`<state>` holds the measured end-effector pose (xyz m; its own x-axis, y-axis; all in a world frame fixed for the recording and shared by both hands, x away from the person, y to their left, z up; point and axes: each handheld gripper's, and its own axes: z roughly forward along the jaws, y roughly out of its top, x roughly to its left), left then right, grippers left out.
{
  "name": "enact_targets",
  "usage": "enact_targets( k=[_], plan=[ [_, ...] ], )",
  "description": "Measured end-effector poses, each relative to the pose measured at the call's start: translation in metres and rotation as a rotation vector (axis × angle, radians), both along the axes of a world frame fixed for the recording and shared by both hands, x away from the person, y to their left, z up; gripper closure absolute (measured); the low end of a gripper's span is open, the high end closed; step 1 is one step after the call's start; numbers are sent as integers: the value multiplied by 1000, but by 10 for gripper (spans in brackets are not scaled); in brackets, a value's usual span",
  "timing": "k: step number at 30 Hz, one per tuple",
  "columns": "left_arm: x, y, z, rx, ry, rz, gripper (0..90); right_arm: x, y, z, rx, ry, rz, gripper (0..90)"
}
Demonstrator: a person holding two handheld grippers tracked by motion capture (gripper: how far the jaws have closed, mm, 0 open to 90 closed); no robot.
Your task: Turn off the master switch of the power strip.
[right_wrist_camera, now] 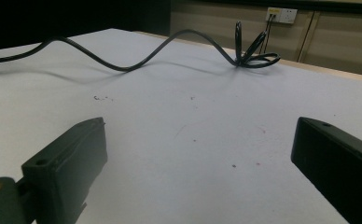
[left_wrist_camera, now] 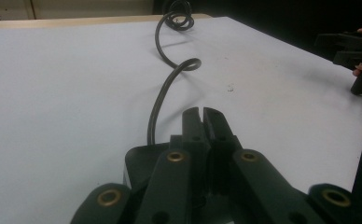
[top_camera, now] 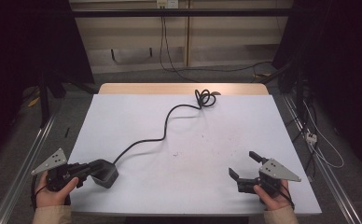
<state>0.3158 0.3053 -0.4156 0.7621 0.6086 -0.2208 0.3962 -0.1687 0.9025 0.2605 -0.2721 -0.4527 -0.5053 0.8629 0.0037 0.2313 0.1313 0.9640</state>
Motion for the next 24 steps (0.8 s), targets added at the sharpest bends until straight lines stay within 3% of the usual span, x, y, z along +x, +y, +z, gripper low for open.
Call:
enact_targets(
  k=[12,24],
  plan=[
    [0,0,1,0,35,-21,900,0,0,0,1,0,1,29],
    [0,-3,1,47,43,-8,900,0,0,0,2,0,2,29]
  ],
)
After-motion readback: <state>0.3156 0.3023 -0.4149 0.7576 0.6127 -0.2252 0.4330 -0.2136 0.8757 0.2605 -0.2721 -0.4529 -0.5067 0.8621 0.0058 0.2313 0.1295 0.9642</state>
